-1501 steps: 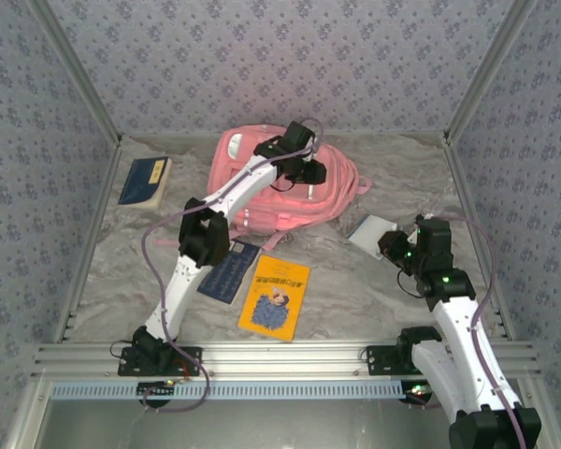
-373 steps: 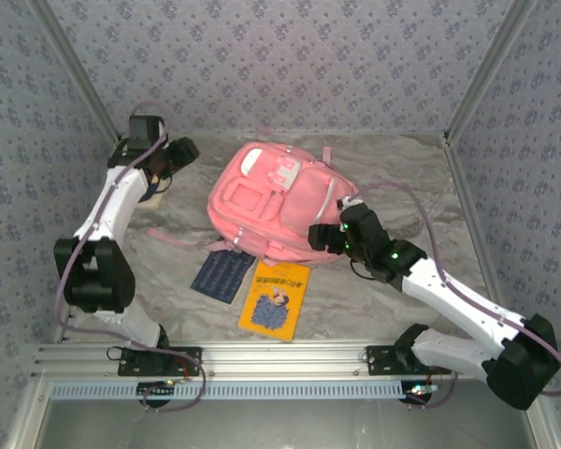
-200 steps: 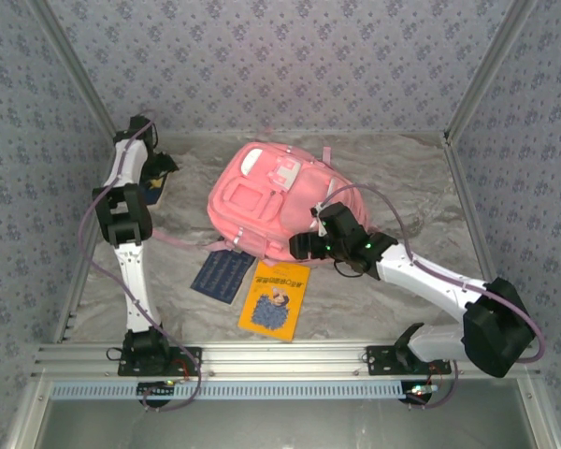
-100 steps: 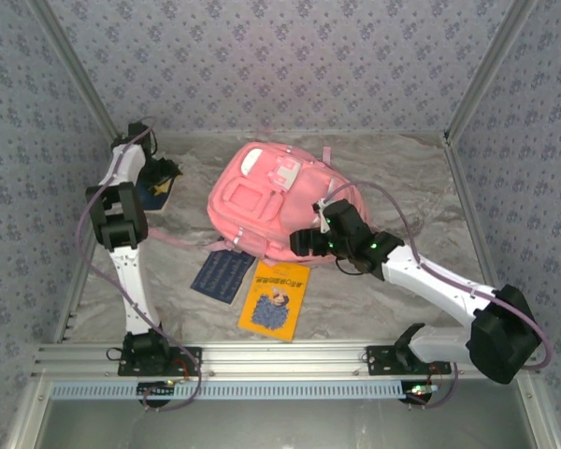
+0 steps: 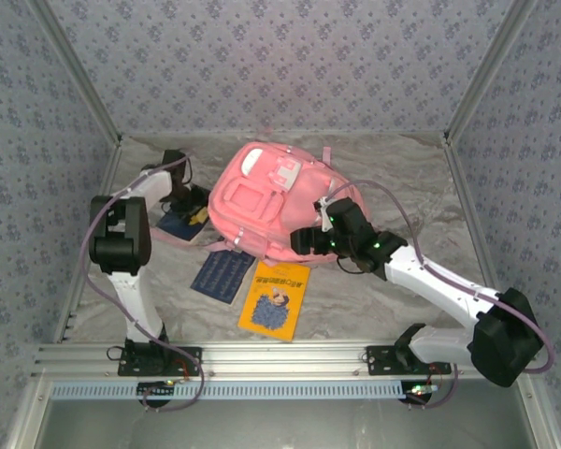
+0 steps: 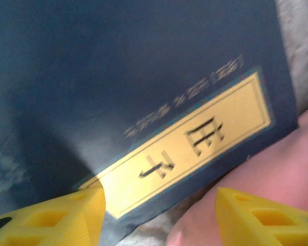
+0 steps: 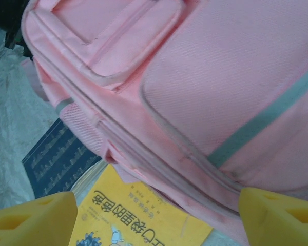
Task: Pack the student bag
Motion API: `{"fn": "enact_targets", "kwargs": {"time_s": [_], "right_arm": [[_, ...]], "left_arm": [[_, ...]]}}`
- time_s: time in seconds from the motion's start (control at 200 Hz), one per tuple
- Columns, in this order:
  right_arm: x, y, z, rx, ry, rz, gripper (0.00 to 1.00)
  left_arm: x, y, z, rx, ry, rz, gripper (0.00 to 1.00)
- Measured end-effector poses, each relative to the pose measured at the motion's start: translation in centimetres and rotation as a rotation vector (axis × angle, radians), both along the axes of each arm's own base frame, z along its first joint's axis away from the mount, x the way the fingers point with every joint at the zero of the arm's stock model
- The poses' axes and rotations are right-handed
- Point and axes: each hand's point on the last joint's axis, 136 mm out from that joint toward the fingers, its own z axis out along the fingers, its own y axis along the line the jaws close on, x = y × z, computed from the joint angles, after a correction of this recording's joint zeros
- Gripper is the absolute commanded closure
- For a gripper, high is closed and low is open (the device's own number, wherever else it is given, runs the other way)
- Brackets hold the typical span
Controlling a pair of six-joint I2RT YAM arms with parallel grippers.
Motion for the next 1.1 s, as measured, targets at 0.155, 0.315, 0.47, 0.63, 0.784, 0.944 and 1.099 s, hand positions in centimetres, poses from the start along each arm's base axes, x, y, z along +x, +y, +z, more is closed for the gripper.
{"fn": "enact_targets", "kwargs": {"time_s": [0.155, 0.315, 0.47, 0.63, 0.784, 0.944, 1.099], "right_arm": [[-0.2, 5.2, 1.0, 0.024, 0.019, 0.147, 0.27], [-0.9, 12.9, 1.7, 0.045, 0.042, 0.327, 0.31], [-0.8, 20.0, 0.9, 0.043, 0.063, 0.432, 0.34], [0.7, 25.6, -2.6, -0.012, 0.097, 0.452, 0.34], [2.8, 28.4, -6.8, -0.113, 0.102, 0.399, 0.35], [4.7, 29.5, -9.2, -0.198, 0.091, 0.313, 0.36], [7.4, 28.2, -10.5, -0.247, 0.095, 0.178, 0.36]], "left_arm": [[0.8, 3.1, 1.8, 0.081, -0.047, 0.056, 0.34], [3.1, 8.0, 3.8, 0.152, -0.114, 0.147, 0.33], [5.2, 11.4, 4.2, 0.216, -0.133, 0.185, 0.33], [6.2, 11.8, 1.6, 0.214, -0.088, 0.168, 0.33], [5.9, 11.4, -0.9, 0.194, -0.027, 0.153, 0.33], [5.7, 11.3, -1.5, 0.164, -0.021, 0.172, 0.33], [5.5, 11.2, -1.3, 0.121, -0.060, 0.220, 0.34]]}}
